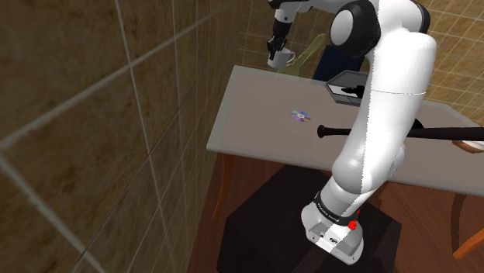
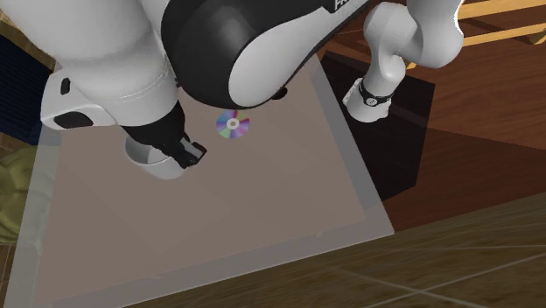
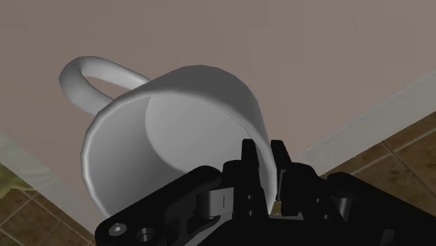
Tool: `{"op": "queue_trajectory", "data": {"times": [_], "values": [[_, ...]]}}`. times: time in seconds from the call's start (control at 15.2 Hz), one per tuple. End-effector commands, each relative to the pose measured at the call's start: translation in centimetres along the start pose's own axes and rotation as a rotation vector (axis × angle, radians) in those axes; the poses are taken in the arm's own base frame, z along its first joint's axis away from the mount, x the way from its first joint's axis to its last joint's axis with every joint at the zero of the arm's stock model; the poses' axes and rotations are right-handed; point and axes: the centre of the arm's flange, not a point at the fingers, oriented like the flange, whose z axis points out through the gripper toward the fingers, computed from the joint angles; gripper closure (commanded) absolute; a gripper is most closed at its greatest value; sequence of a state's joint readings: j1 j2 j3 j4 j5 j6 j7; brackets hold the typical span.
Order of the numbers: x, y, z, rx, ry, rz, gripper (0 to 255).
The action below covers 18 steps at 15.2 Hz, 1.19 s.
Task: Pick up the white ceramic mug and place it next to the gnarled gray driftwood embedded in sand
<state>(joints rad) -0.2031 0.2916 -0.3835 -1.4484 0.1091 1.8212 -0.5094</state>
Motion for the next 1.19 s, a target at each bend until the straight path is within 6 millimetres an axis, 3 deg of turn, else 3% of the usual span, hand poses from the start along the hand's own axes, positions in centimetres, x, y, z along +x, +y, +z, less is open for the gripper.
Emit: {"op": "queue_trajectory", "data": {"times": [0.0,1.12], "values": [[-1.6,1.3,-0.3,0.0,0.0,0.0,255],[-19.1,15.4,-1.2,0.0,0.0,0.0,255]]}}
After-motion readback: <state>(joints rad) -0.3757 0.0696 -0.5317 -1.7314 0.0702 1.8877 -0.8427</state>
